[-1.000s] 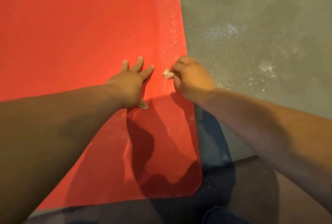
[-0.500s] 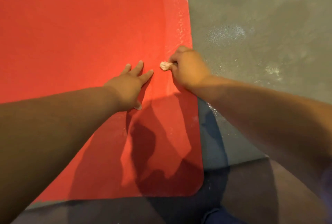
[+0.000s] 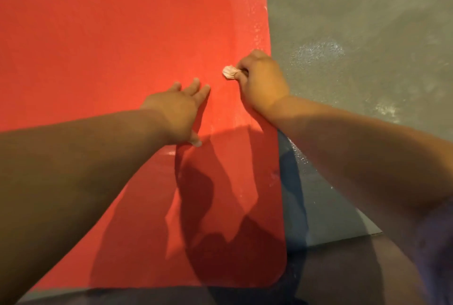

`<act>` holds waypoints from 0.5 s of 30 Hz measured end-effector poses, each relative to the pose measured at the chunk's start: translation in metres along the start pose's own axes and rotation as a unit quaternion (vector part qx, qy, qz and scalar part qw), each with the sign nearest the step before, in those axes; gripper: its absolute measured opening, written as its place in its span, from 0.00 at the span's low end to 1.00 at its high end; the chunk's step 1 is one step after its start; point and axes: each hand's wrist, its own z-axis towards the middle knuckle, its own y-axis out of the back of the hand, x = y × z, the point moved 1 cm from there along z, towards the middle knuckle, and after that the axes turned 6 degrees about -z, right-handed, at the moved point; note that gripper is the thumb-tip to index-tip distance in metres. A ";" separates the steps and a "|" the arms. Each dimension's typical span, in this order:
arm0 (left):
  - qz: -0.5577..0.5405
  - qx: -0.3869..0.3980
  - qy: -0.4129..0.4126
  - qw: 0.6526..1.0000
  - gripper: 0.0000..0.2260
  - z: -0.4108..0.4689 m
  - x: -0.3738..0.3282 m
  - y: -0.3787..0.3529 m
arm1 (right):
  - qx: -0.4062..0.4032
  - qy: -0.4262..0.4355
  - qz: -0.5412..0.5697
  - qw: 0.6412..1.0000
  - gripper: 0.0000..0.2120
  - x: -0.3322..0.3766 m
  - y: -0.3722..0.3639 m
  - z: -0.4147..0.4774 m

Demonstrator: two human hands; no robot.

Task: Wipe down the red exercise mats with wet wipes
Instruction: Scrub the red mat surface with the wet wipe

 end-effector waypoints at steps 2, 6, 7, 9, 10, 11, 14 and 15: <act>-0.035 0.007 0.028 0.999 0.58 0.010 0.002 0.009 | -0.015 -0.014 0.000 1.000 0.11 0.002 -0.002 -0.018; -0.072 0.024 0.046 0.996 0.58 0.016 0.004 0.006 | 0.031 0.064 0.059 0.996 0.05 0.010 0.000 -0.091; -0.075 0.021 0.047 0.996 0.58 0.015 0.005 0.005 | 0.045 0.079 0.067 0.994 0.05 0.006 0.000 -0.086; -0.084 0.026 0.049 0.995 0.58 0.014 0.005 0.003 | 0.044 0.052 0.065 0.996 0.07 0.001 0.003 -0.048; -0.089 0.031 0.049 0.994 0.58 0.015 0.006 0.004 | 0.023 0.025 0.070 0.997 0.08 -0.002 0.003 -0.024; -0.093 0.035 0.049 0.994 0.58 0.015 0.006 0.006 | 0.006 -0.009 0.070 0.997 0.08 -0.004 0.005 0.000; -0.102 0.048 0.053 0.992 0.59 0.019 0.003 0.011 | -0.024 -0.089 0.094 0.991 0.02 -0.009 0.011 0.040; -0.105 0.050 0.055 0.992 0.60 0.020 0.002 0.012 | -0.036 -0.117 0.141 0.982 0.02 -0.008 0.013 0.040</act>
